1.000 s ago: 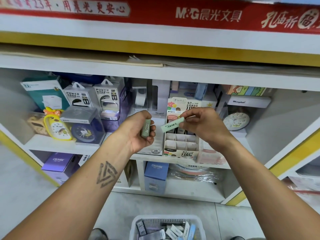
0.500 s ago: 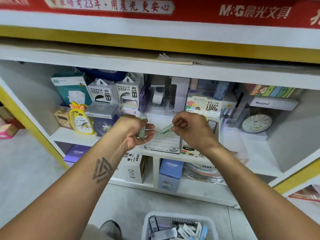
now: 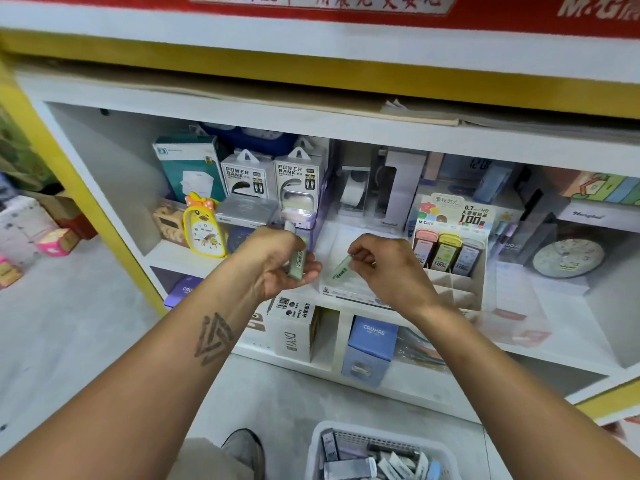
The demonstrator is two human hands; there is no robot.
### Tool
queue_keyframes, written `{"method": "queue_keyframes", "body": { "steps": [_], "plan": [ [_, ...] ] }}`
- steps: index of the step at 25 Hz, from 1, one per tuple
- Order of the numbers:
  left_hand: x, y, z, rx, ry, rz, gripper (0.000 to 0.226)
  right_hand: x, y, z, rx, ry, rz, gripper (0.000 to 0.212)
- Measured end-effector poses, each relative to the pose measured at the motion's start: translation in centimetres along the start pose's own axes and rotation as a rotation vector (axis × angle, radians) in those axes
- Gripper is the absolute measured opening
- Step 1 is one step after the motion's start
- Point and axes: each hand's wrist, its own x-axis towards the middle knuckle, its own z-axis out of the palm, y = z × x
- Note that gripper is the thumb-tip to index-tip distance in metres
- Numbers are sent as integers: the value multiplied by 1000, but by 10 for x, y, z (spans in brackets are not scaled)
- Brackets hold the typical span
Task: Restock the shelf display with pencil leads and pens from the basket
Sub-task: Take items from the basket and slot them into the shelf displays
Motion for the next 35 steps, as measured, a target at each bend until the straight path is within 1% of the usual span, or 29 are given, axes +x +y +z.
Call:
{"method": "queue_keyframes", "body": {
  "steps": [7,9,11,13,14,15,17,18,20,22,24,28,30,32,33,35],
  "plan": [
    [-4,2,-2,-64,-19,-7,18,5,-5,7,-36,-11,-15,15],
    [-5,1,-4,-54,-27,-13,19,6,-6,7,-88,-59,-72,15],
    [-6,1,-4,-40,-38,-17,18,5,-9,10,-158,-152,-135,20],
    [-5,0,-4,-35,-54,-19,20,4,-11,14,-203,-216,-147,25],
    [-4,-1,-4,-32,-64,-21,21,4,-13,14,-187,-205,-122,27],
    [-3,-2,-4,-25,-80,-27,24,4,-16,12,-115,-169,-78,30],
    [-5,-1,-1,7,-126,-46,24,5,-22,4,162,-125,20,40],
    [-7,-1,1,23,-153,-55,22,6,-25,0,310,-147,32,43],
    [-9,-1,4,35,-197,-70,21,5,-30,-6,513,-204,19,41],
    [-10,-1,7,43,-230,-82,25,2,-31,-11,632,-199,38,33],
    [-10,-1,8,68,-211,-79,24,2,-29,-18,666,-155,51,29],
    [-5,0,5,64,-5,-19,13,6,-19,-27,633,-11,97,21],
    [-3,1,4,53,34,-16,11,8,-13,-26,590,88,125,17],
    [-2,2,4,15,31,-25,14,9,-7,-20,458,165,115,15],
    [-2,3,4,-10,28,-21,18,9,-4,-16,354,166,97,16],
    [-1,4,3,-45,27,-10,25,7,-1,-6,154,104,58,16]
  ]
}}
